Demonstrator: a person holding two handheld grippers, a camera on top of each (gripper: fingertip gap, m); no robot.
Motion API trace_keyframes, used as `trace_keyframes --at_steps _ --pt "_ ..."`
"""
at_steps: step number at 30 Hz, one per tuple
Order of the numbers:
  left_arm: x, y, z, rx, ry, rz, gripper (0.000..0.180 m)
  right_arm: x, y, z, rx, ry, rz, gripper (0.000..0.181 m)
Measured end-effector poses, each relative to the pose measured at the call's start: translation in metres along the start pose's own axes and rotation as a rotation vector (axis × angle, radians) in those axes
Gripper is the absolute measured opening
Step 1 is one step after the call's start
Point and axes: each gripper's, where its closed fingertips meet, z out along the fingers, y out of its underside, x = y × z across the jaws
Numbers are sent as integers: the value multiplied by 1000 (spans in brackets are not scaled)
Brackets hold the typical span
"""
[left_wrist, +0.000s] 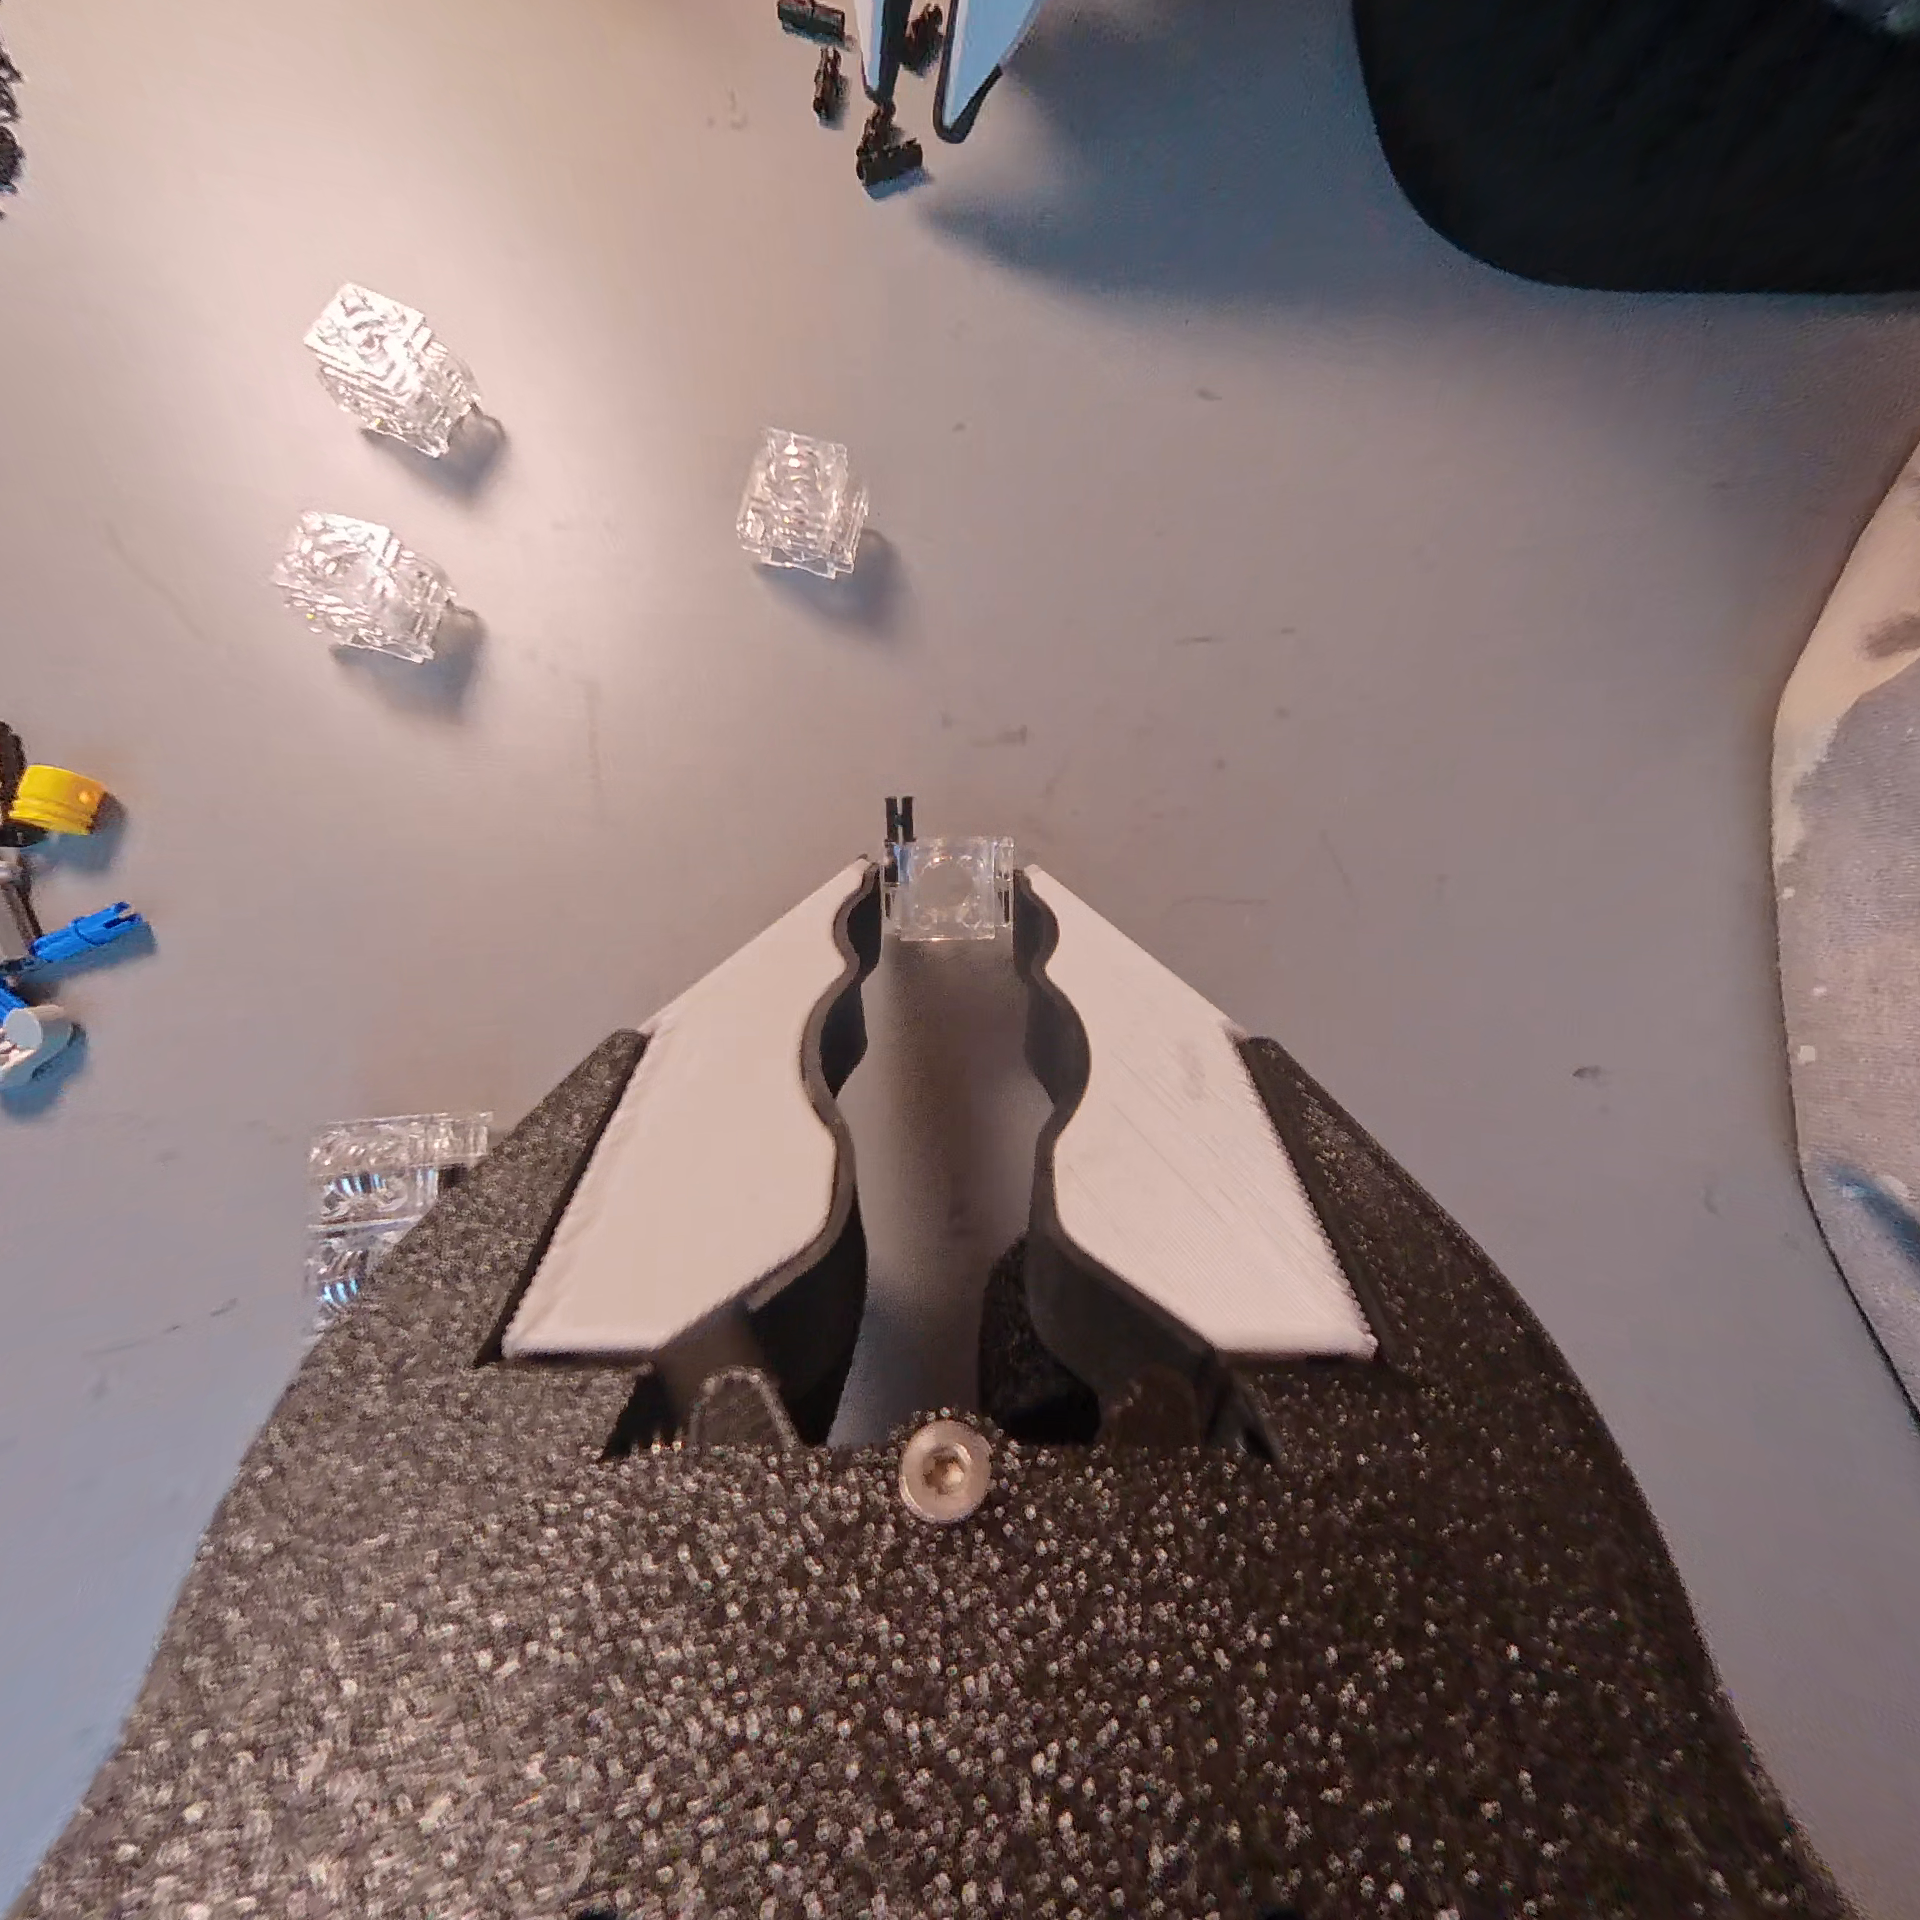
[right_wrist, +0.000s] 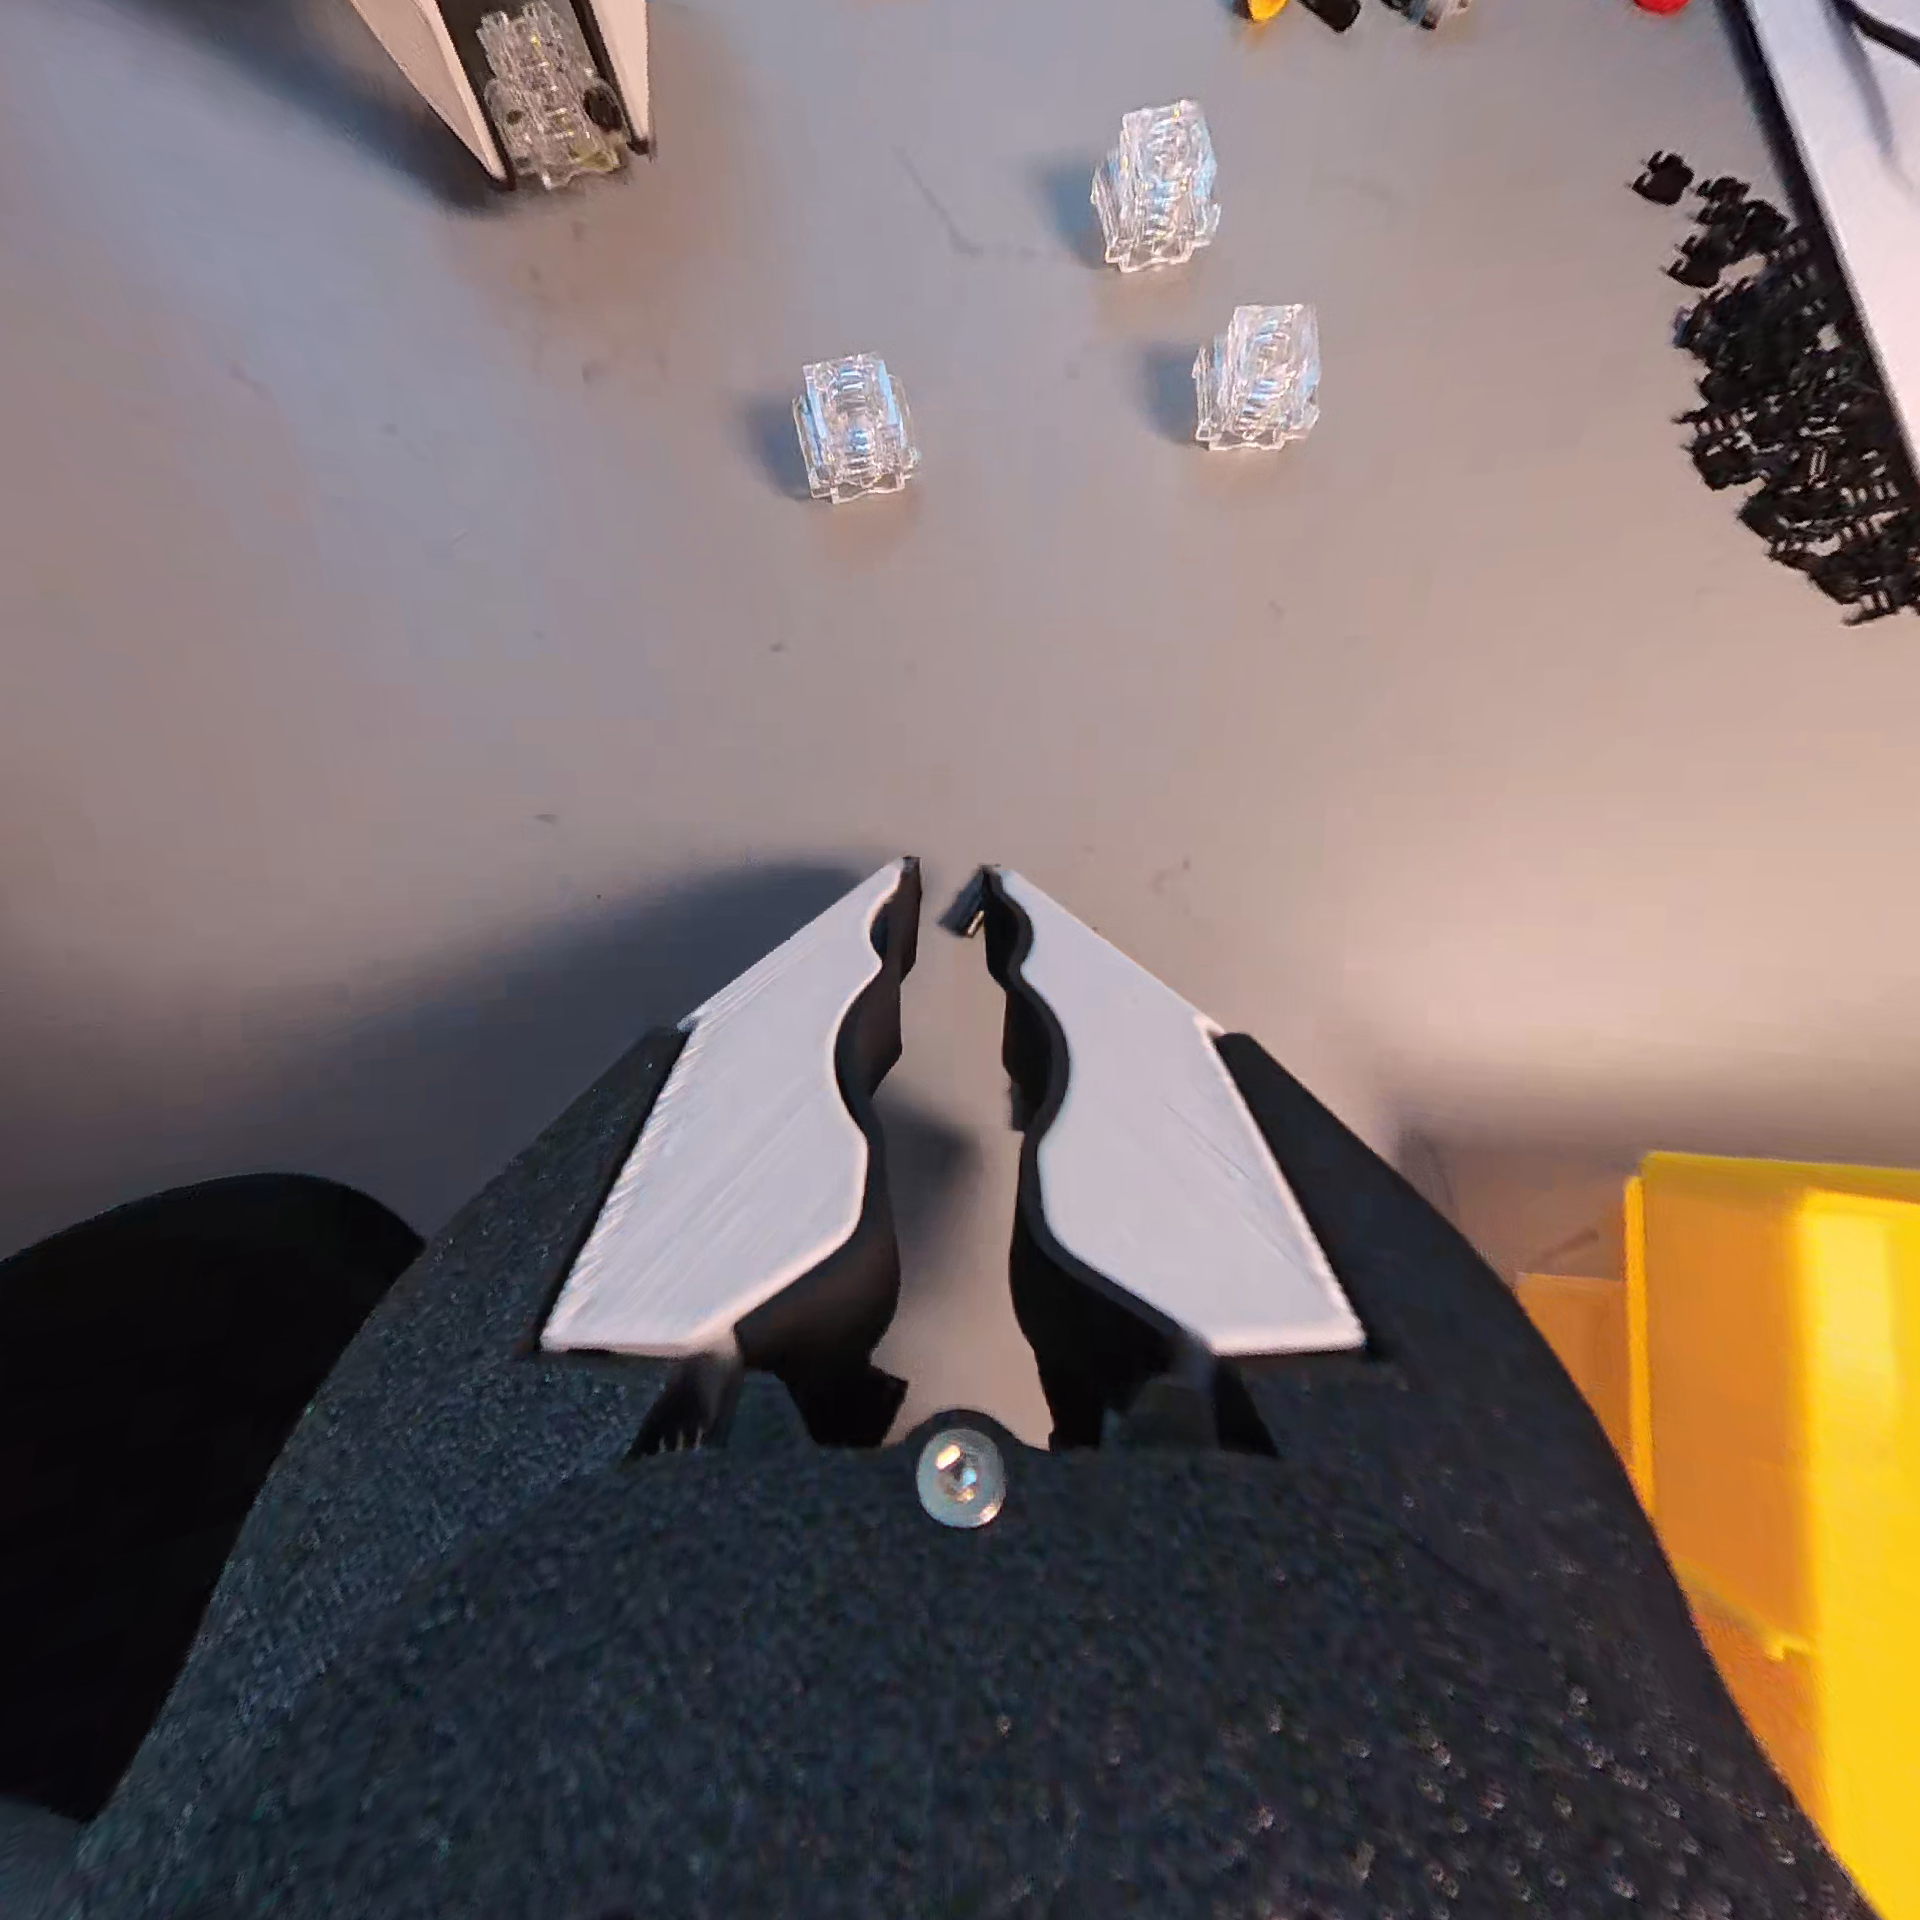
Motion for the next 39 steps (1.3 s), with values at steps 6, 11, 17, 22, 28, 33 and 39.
trace_keyframes --at_steps 6,11,17,22,28,33,39 --pt "0 6 4 -45 -25 38 23 3 12 7 -77 17 9 6" --pt "1 5 6 -37 -24 50 23 2 10 9 -69 5 16 4" --pt "3 4 7 -19 -6 43 23 -23 -34 14 65 -37 -120 3" --pt "4 2 4 -2 7 51 26 -60 -80 38 159 -57 -293 4" --pt "14 -27 -11 164 47 73 22 -76 -117 56 277 14 -376 4" --pt "15 -34 -18 214 50 77 7 -80 -123 55 311 11 -376 4" --pt "16 -35 -17 220 57 82 2 -81 -124 54 320 0 -370 4"
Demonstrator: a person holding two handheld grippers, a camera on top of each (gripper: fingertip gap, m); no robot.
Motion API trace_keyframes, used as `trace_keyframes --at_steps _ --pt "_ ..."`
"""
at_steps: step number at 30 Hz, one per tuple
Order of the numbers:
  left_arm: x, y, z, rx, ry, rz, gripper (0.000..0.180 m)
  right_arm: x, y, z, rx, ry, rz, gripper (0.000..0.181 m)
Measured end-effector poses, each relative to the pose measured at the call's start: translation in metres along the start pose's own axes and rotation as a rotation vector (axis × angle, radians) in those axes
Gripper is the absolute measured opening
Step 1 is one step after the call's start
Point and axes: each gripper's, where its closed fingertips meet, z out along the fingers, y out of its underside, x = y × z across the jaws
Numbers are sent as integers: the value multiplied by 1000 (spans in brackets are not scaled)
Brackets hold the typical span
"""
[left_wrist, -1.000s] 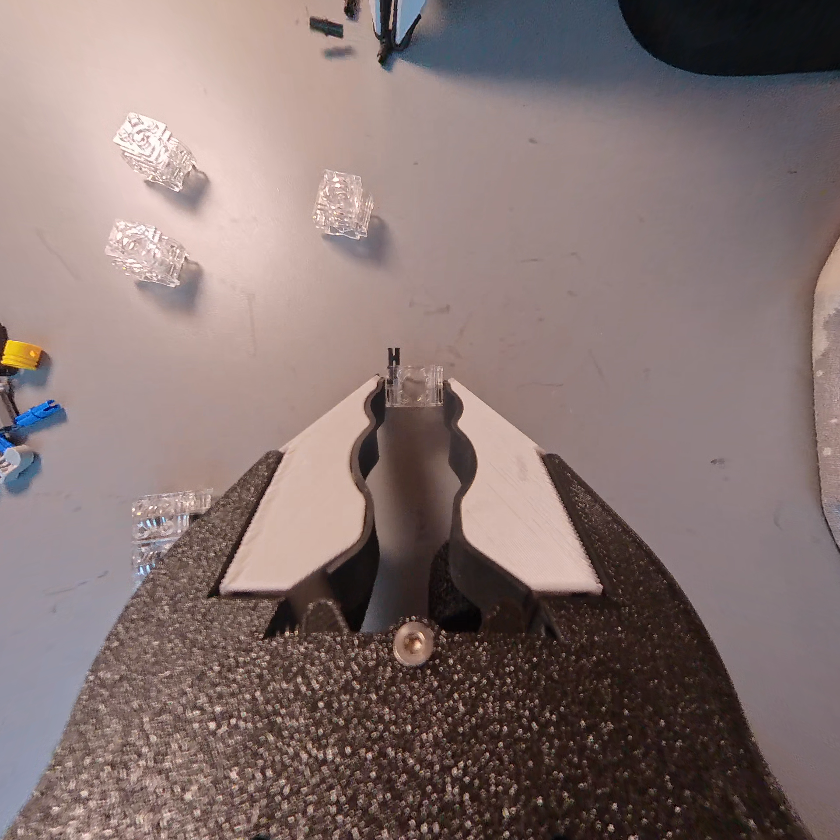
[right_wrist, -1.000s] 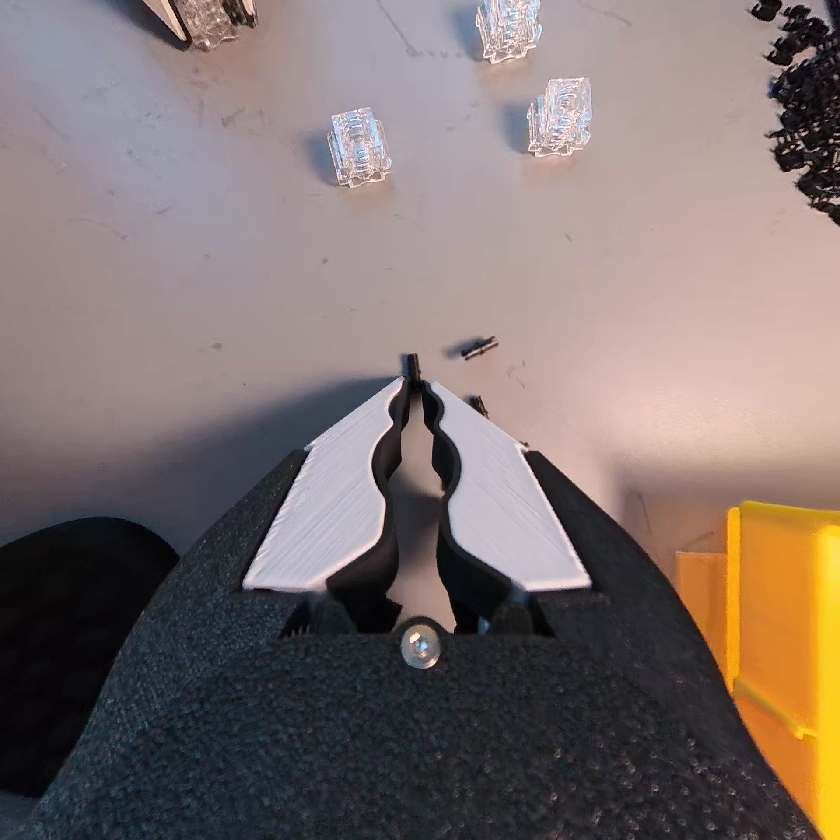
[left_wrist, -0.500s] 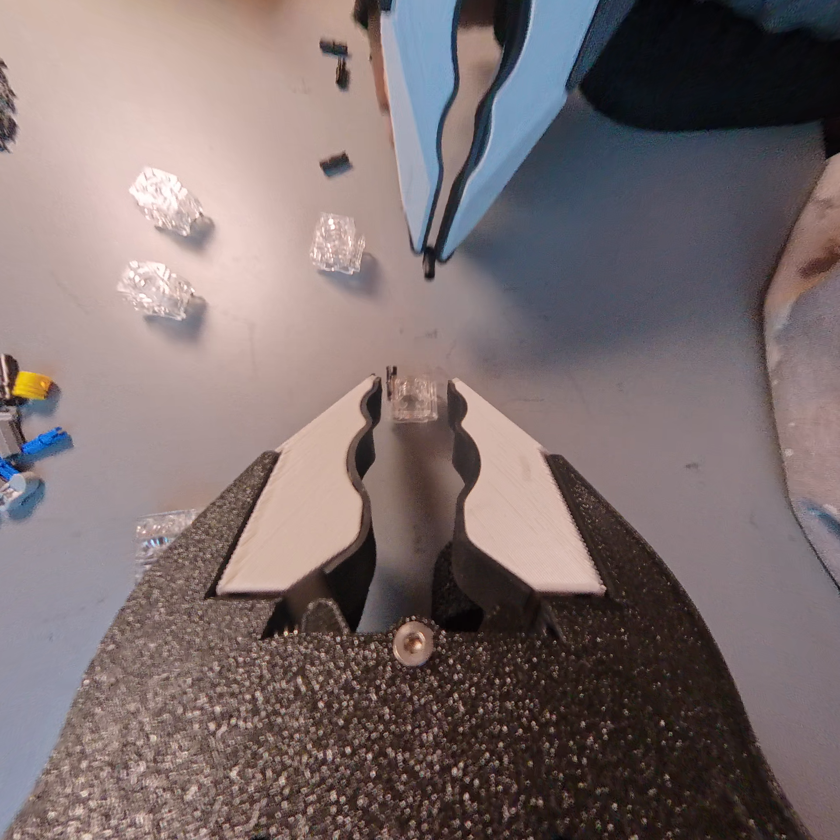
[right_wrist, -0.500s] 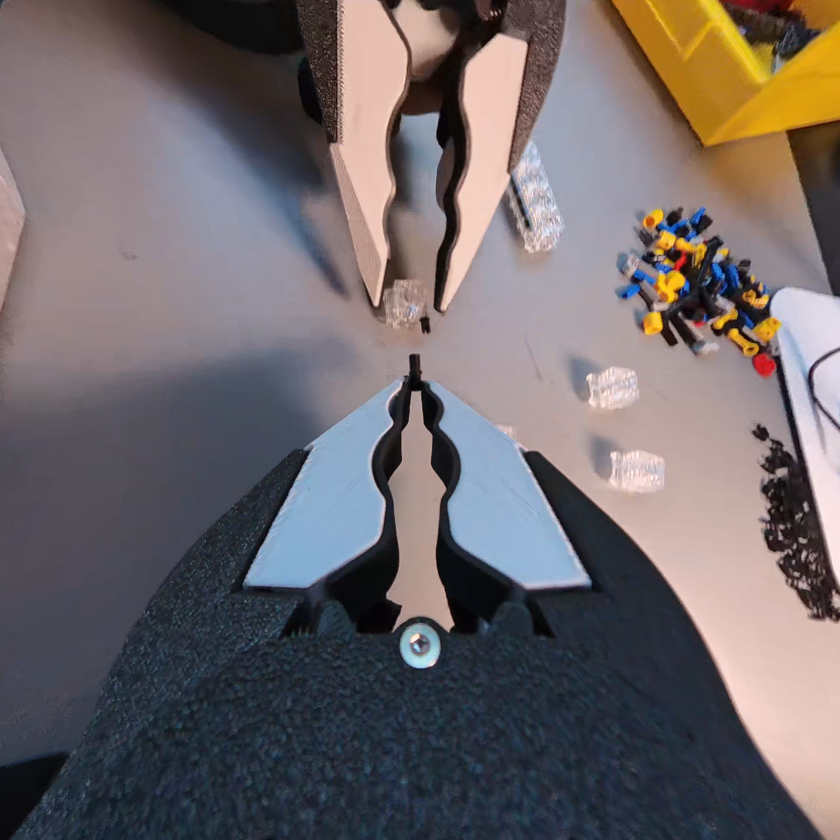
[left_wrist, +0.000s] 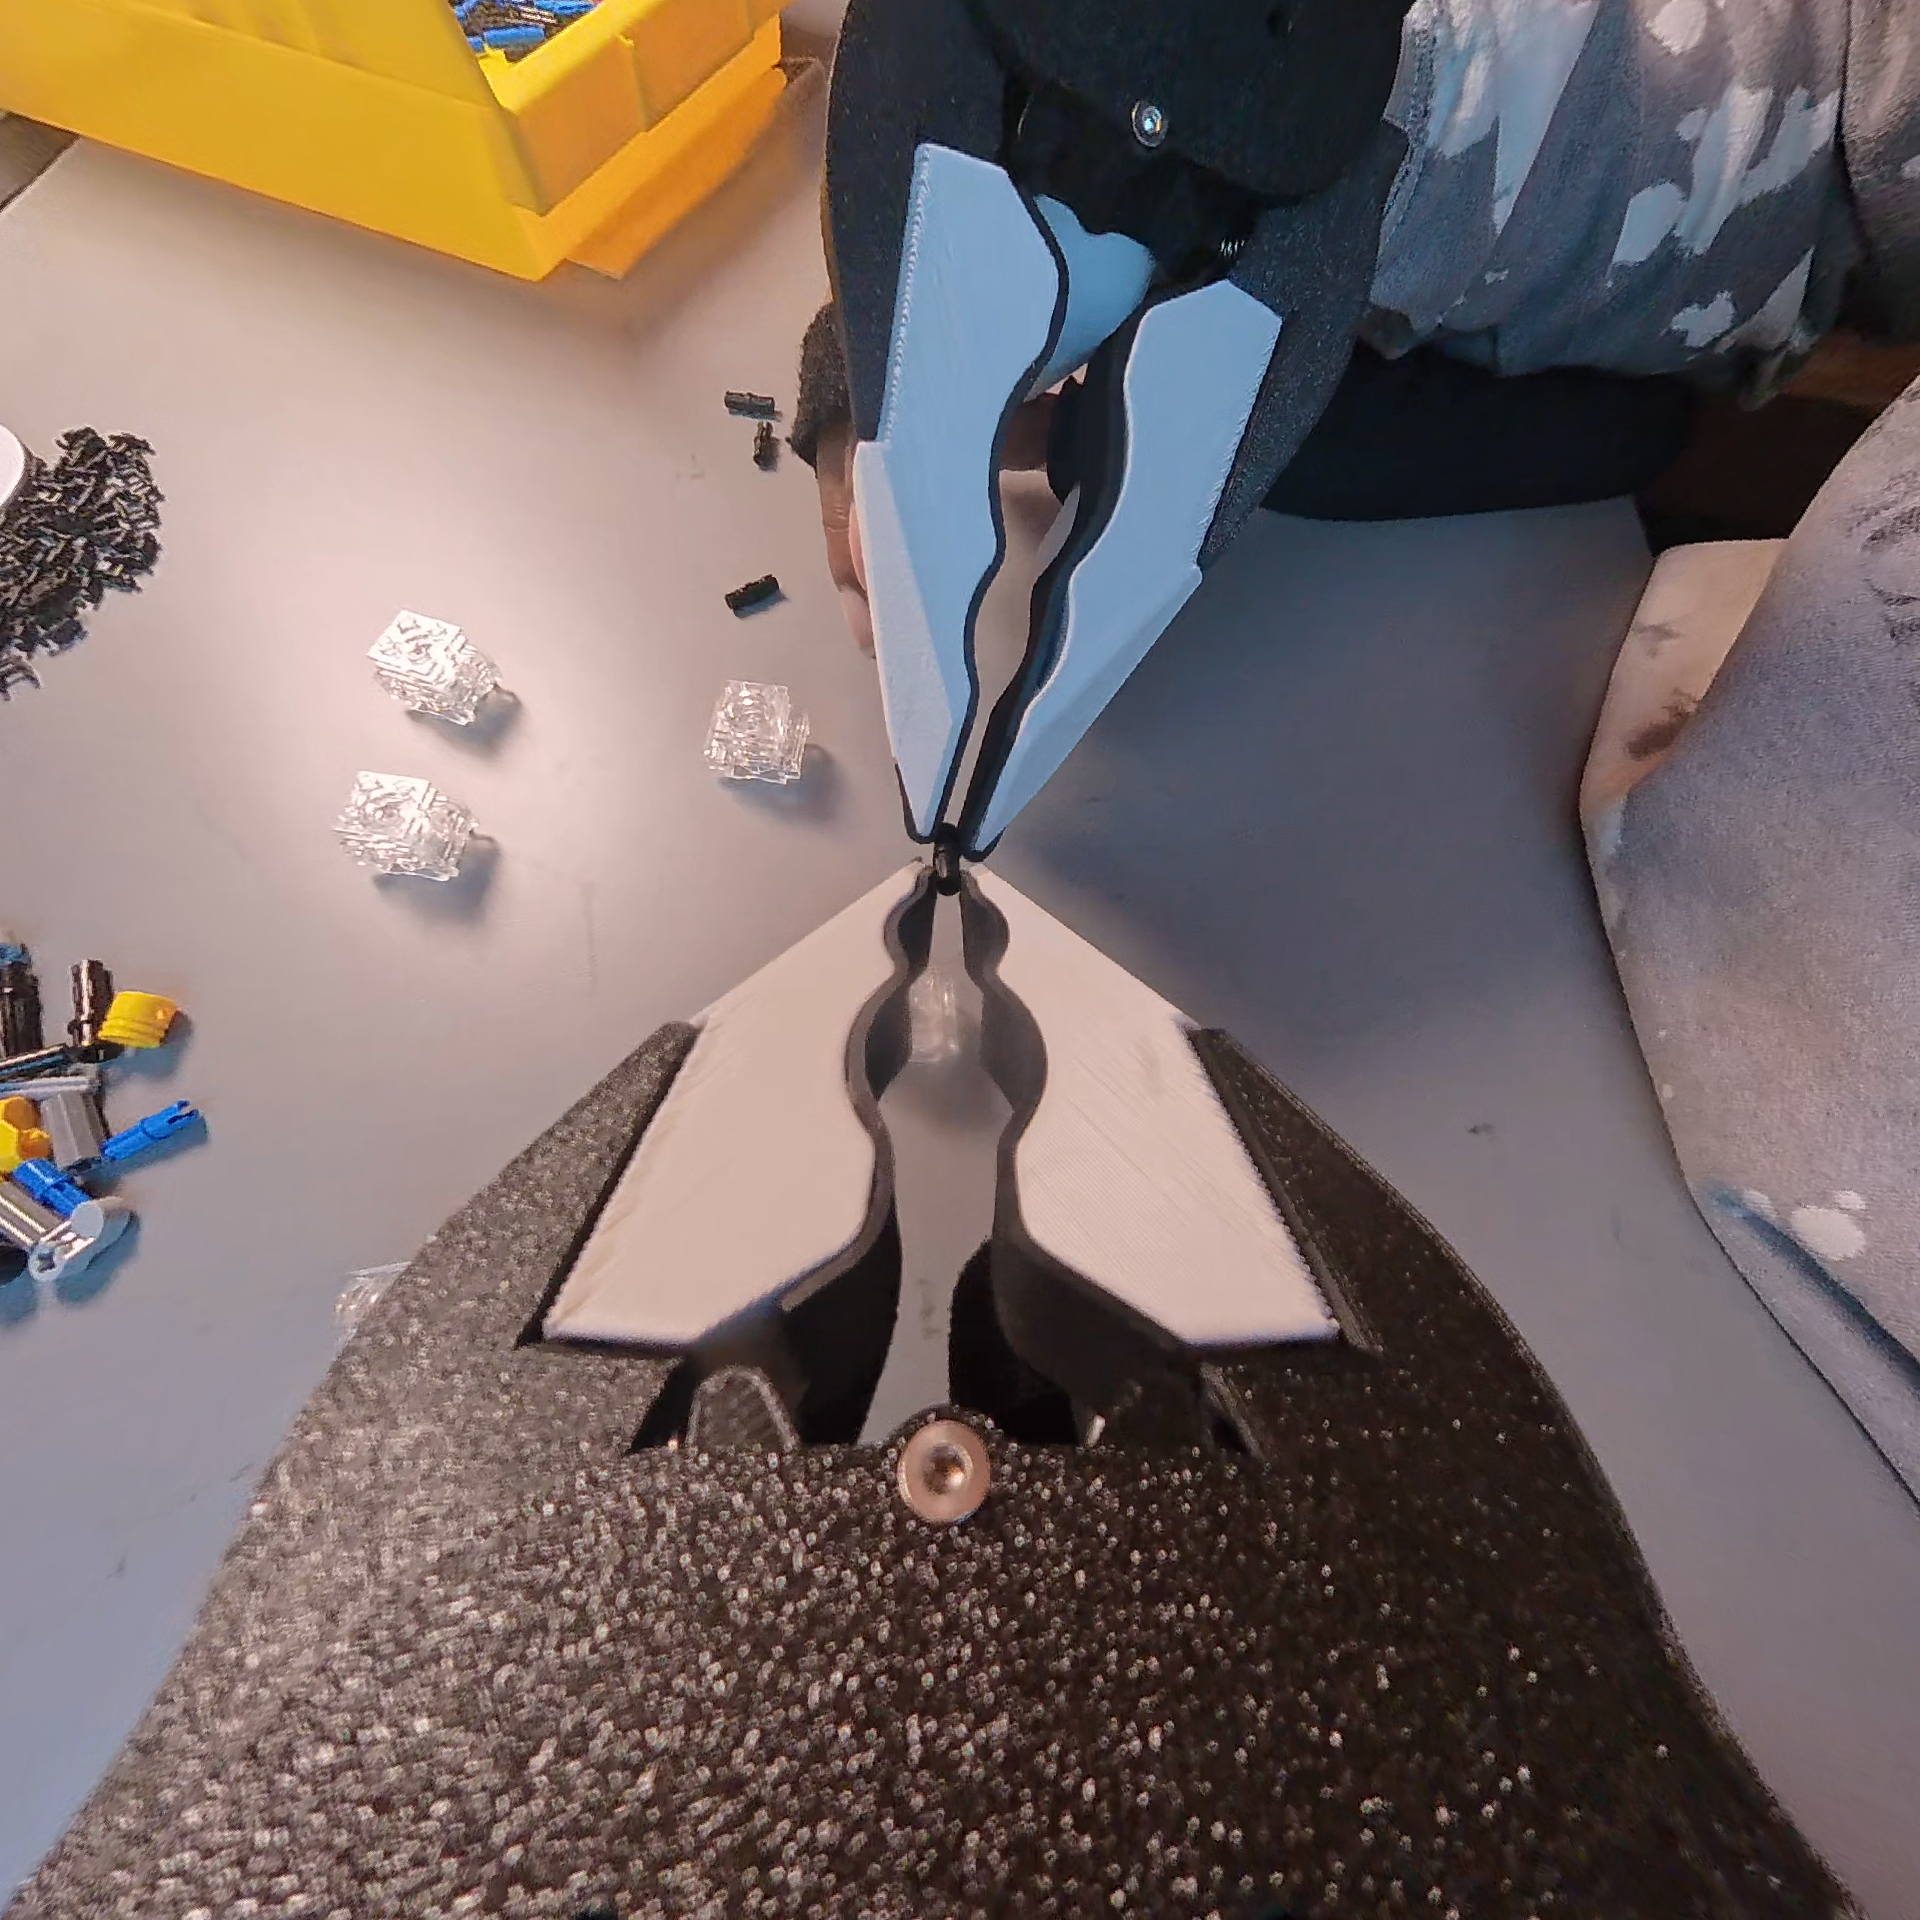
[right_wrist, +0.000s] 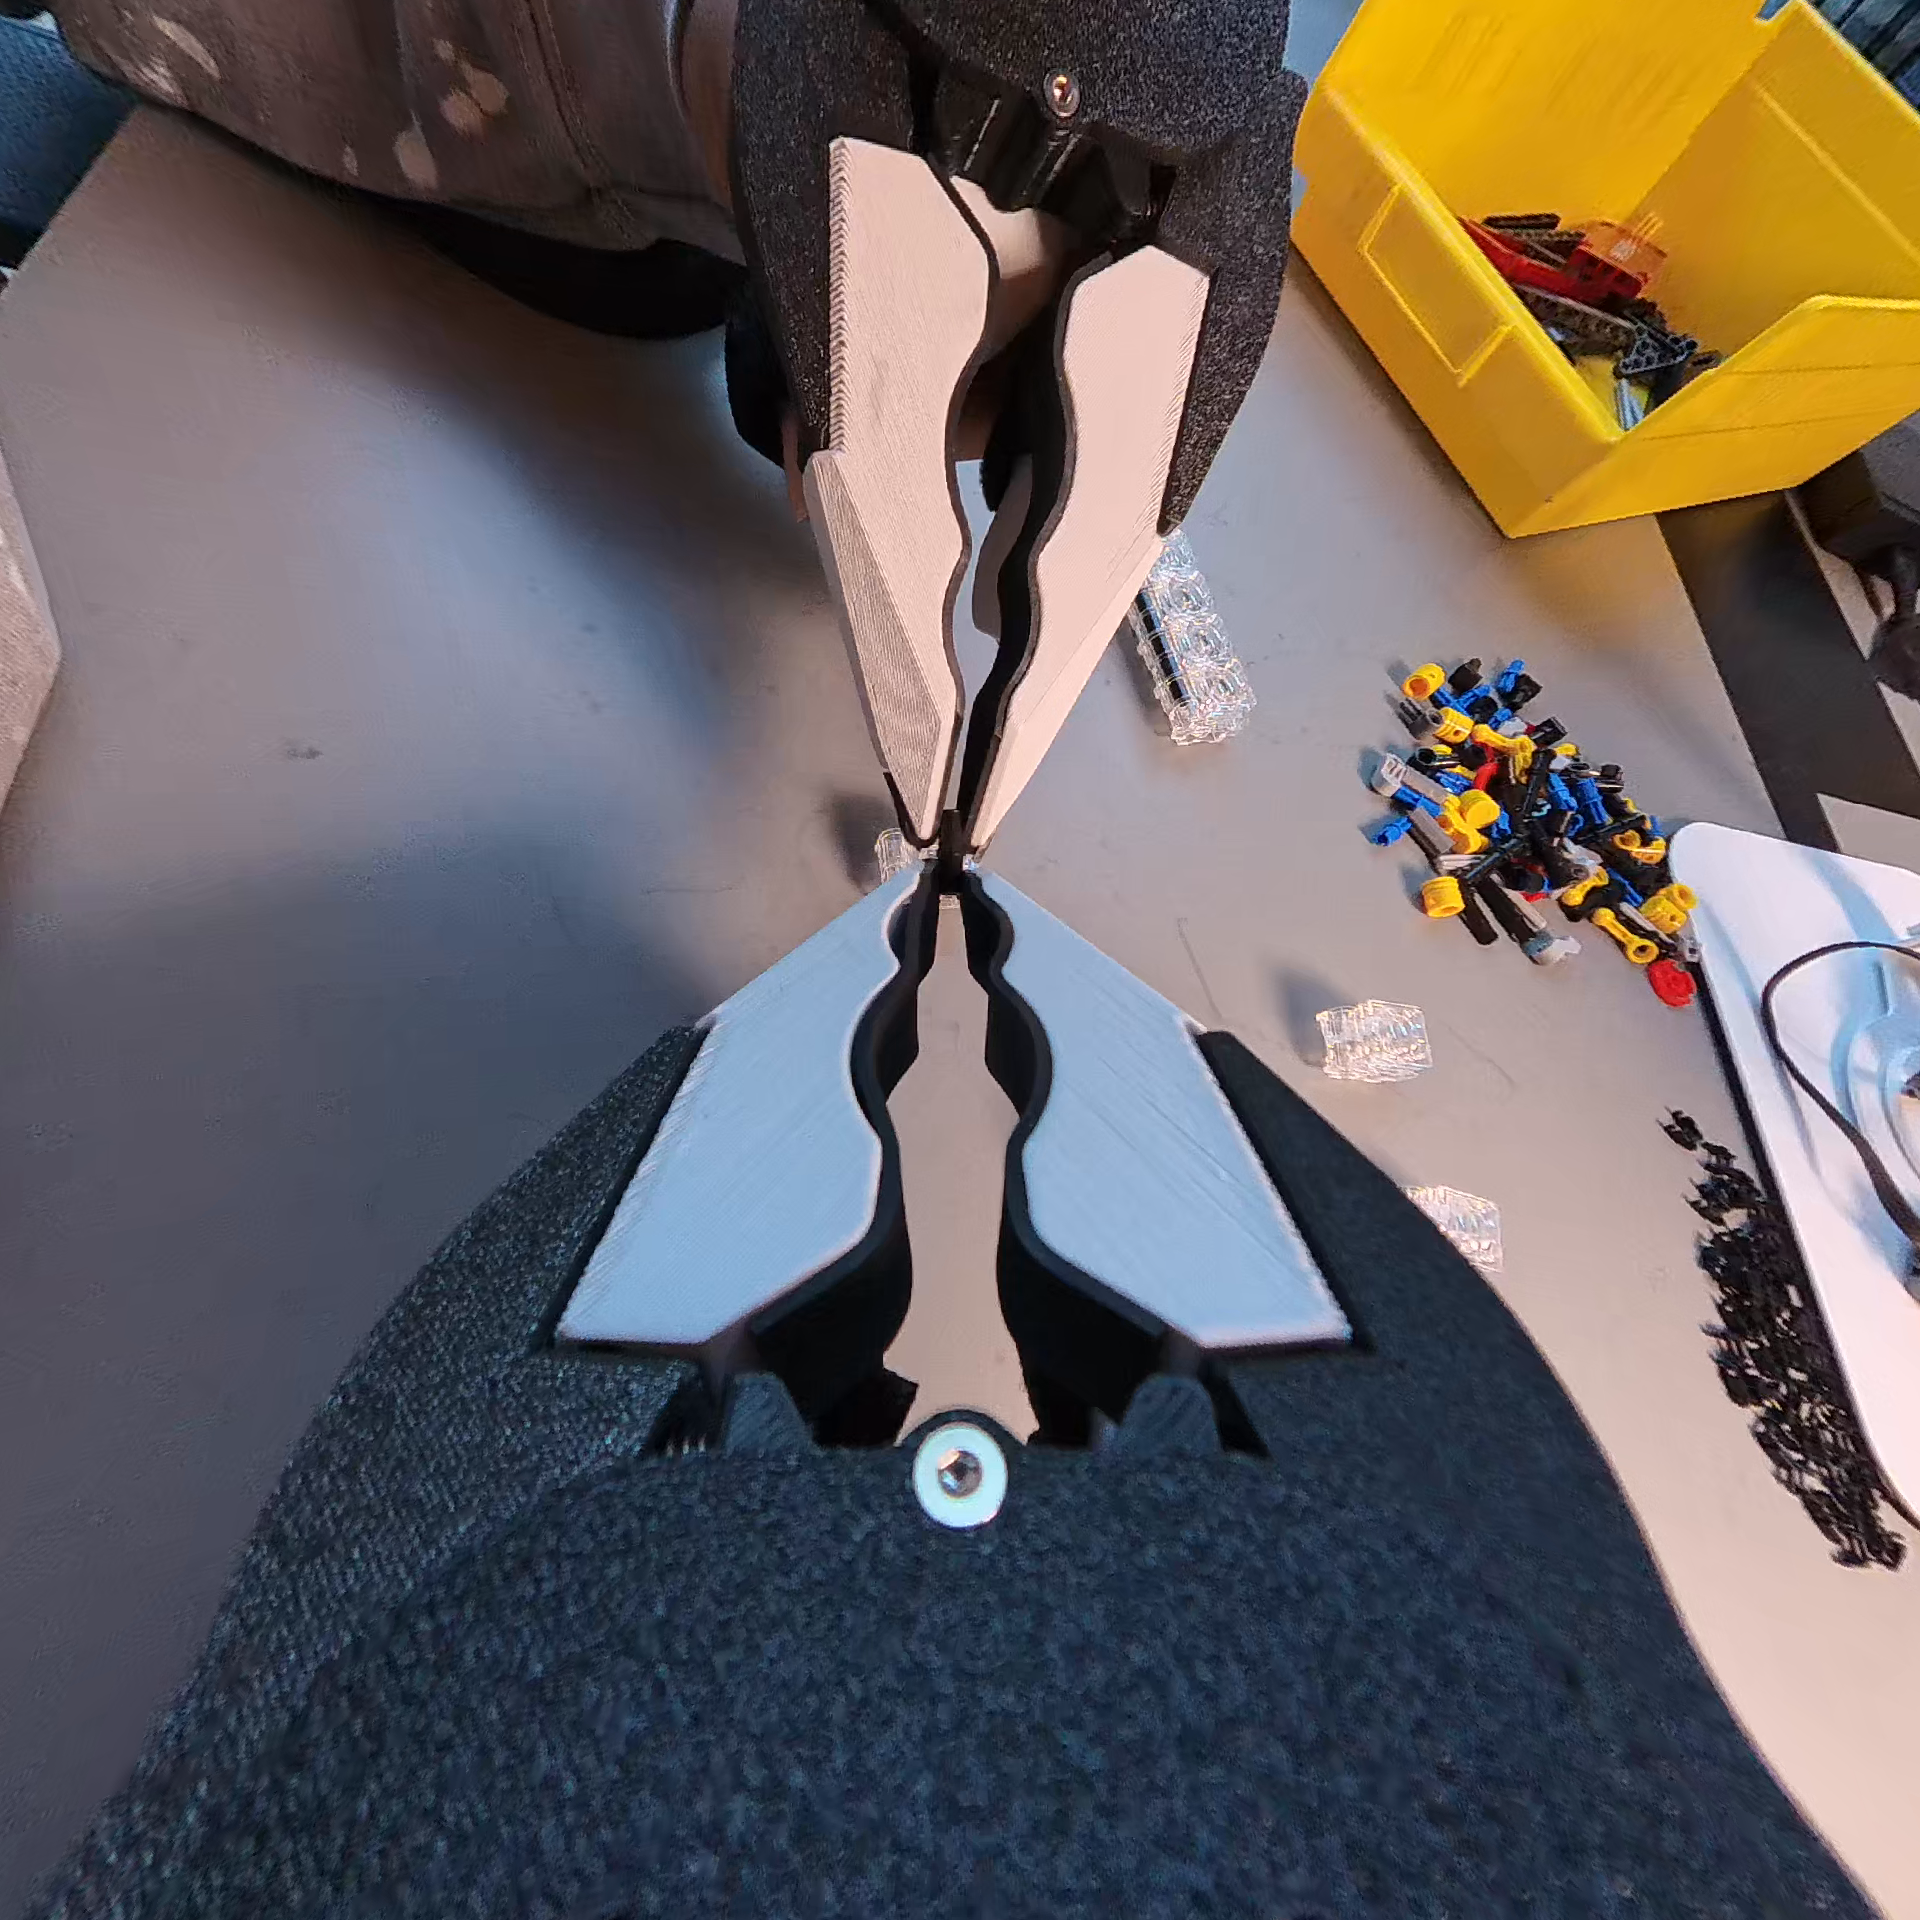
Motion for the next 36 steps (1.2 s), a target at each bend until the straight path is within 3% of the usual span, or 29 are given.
trace_keyframes --at_steps 3,9,17,21,28,36 --pt "-1 -7 -3 59 21 -26 2 3 -5 -4 47 2 25 3" --pt "2 -39 -27 349 187 -177 2 14 -41 -23 308 8 133 4" --pt "11 -65 -46 541 273 -202 2 16 -69 -40 468 22 205 4" --pt "4 -48 -34 409 162 -137 3 17 -51 -30 407 15 249 4" --pt "-11 21 -11 11 -41 -17 30 23 -21 -18 267 68 241 4" --pt "-9 41 15 -136 -89 38 23 15 -10 -12 179 98 205 4"
